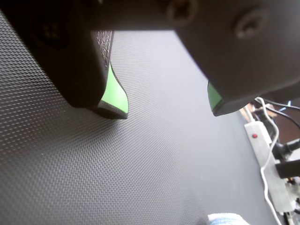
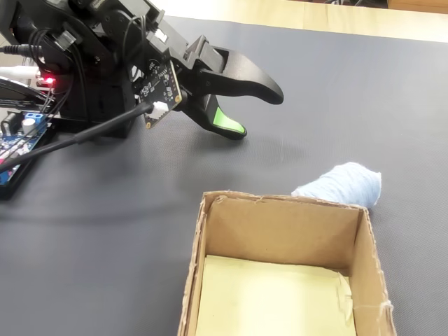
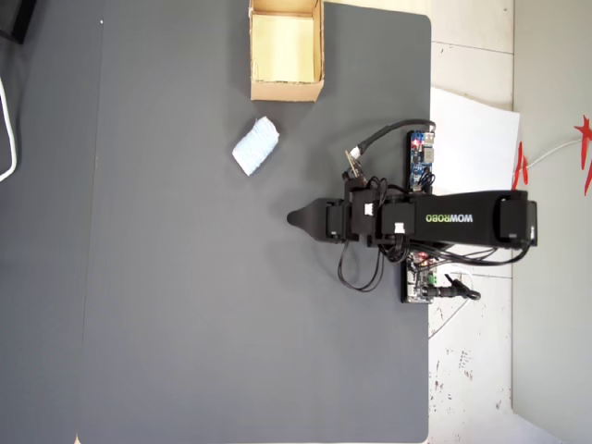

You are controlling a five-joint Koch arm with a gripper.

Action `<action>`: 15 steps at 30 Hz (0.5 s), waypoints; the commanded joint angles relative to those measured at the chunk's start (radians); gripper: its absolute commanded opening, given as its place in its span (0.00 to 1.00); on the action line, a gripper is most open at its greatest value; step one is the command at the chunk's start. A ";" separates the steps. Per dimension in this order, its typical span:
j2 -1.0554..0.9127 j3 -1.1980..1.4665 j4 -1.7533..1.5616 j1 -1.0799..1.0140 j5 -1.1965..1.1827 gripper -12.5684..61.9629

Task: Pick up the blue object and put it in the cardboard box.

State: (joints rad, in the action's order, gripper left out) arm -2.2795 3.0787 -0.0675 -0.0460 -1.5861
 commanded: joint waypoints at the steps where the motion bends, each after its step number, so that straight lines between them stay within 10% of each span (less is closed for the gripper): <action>1: -0.084 0.040 0.087 -0.003 -0.011 0.62; 15: -0.087 -0.005 0.020 -0.003 0.023 0.62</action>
State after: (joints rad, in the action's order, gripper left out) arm -2.2795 3.0741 -0.0675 -0.0460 -1.5815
